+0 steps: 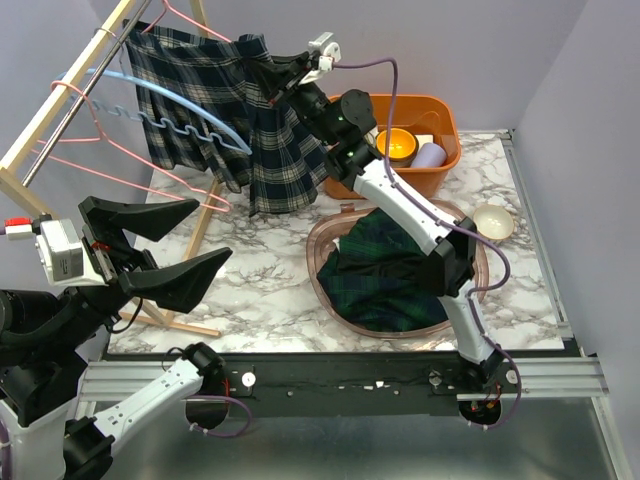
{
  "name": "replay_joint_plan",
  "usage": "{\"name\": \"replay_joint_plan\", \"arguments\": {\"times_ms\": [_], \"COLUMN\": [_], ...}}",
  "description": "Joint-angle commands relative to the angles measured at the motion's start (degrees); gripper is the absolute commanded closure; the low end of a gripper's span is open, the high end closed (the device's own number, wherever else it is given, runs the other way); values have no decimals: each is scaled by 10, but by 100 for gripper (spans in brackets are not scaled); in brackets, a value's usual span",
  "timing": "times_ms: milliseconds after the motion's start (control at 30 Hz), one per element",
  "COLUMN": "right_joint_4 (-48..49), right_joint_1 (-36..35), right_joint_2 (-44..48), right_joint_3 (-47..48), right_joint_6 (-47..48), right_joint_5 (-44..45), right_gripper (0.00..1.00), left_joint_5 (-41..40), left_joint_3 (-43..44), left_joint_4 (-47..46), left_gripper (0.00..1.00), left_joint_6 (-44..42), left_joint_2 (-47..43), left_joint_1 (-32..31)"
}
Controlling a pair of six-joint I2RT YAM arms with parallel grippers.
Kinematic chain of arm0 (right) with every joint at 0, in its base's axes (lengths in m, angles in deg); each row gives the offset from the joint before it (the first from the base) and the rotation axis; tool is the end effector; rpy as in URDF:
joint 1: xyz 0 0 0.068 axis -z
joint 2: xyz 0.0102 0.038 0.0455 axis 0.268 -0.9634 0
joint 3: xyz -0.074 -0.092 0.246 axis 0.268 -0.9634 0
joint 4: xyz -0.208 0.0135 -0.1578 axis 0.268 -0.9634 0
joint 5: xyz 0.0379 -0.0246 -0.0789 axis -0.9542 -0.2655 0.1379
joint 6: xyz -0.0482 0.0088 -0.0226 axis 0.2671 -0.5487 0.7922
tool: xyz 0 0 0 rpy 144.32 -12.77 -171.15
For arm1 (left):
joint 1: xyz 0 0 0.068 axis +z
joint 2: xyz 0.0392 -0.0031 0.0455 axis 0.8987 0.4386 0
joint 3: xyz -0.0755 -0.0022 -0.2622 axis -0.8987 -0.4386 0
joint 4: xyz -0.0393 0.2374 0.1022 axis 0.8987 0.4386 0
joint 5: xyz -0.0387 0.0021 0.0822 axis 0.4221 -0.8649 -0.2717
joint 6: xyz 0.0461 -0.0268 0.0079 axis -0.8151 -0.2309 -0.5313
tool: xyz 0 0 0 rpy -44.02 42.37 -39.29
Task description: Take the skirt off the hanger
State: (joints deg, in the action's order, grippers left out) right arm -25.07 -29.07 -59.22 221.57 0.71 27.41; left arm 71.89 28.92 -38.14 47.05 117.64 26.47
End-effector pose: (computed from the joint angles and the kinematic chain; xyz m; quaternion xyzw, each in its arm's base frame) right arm 0.3532 0.3568 0.4817 -0.2066 0.3803 0.4272 0.7939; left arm -0.0070 -0.0065 0.5390 0.2244 0.5062 -0.4206 0.7187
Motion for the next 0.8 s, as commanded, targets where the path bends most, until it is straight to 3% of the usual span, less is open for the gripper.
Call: {"name": "replay_joint_plan", "arguments": {"times_ms": [0, 767], "right_joint_4": [89, 132], "right_joint_1": [0, 1], "right_joint_2": [59, 290], "right_joint_3": [-5, -321], "right_joint_6": [7, 69], "right_joint_5": [17, 53], "right_gripper": [99, 99], "left_joint_5": [-9, -94], "left_joint_3": [7, 21], "left_joint_4": [5, 18], "left_gripper": [1, 1], "left_joint_6": [-6, -28], "left_joint_2": [7, 53], "left_joint_1": [1, 1]}}
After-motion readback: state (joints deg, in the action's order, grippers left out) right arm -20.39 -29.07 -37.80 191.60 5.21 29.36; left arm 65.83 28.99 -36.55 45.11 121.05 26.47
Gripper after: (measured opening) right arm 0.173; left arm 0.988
